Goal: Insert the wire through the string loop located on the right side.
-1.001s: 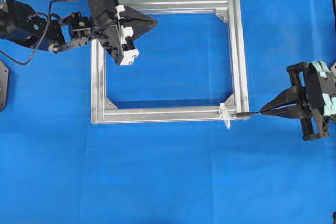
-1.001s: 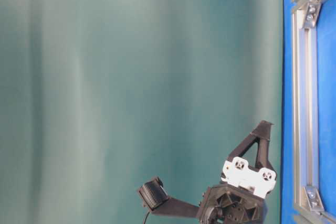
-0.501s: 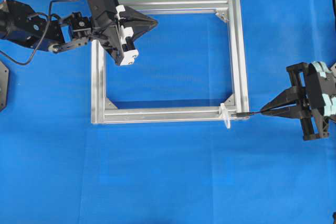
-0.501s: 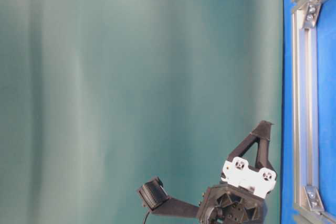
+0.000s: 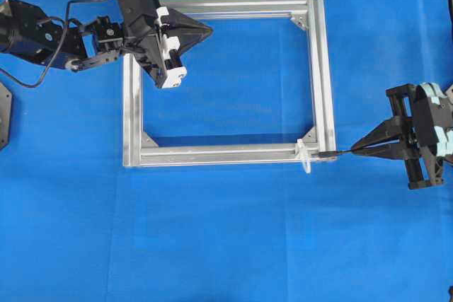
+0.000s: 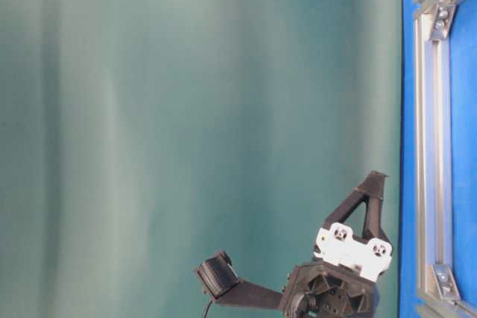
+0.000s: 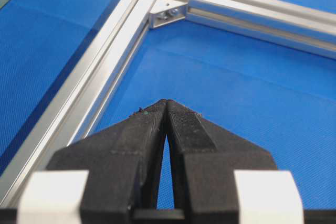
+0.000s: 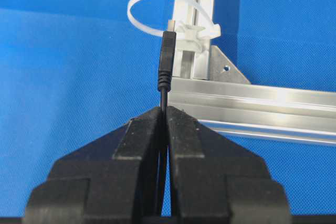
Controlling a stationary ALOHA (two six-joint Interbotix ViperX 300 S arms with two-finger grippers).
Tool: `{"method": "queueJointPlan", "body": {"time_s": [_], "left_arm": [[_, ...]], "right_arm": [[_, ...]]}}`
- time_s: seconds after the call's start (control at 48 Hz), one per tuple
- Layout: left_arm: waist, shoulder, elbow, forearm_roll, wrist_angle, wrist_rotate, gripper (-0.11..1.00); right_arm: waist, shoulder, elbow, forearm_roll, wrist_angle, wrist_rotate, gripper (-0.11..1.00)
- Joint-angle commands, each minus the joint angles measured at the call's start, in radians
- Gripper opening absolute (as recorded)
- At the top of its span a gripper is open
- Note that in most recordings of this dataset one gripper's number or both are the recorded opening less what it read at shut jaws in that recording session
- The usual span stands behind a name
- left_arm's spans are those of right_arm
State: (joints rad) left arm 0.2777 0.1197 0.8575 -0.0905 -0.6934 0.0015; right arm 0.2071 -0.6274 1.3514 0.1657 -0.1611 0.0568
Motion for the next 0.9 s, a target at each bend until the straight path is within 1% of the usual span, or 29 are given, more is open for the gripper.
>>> {"method": "queueJointPlan", "body": {"time_s": [0.0,0.313,0.438,0.709,0.876], "left_arm": [[-0.002,-0.032,-0.008,0.003,-0.005,0.002,0.0],[-0.003,-0.031,-0.008,0.003,-0.005,0.002,0.0],[-0.003,-0.032,-0.008,0.003,-0.005,0.002,0.0],[-0.003,-0.032,-0.008,0.003,-0.005,0.002,0.0],[-0.003,-0.031,-0.006,0.003,-0.005,0.002,0.0]], "right_arm": [[-0.003,0.0,-0.009,-0.002,-0.008,0.0,-0.03],[-0.002,0.018,-0.012,0.002,-0.028,0.002,-0.03],[-0.002,0.058,-0.017,0.003,-0.081,0.005,-0.03],[-0.002,0.213,-0.061,0.014,-0.249,0.006,-0.03],[-0.002,0.321,-0.12,0.014,-0.295,0.006,-0.03]]}}
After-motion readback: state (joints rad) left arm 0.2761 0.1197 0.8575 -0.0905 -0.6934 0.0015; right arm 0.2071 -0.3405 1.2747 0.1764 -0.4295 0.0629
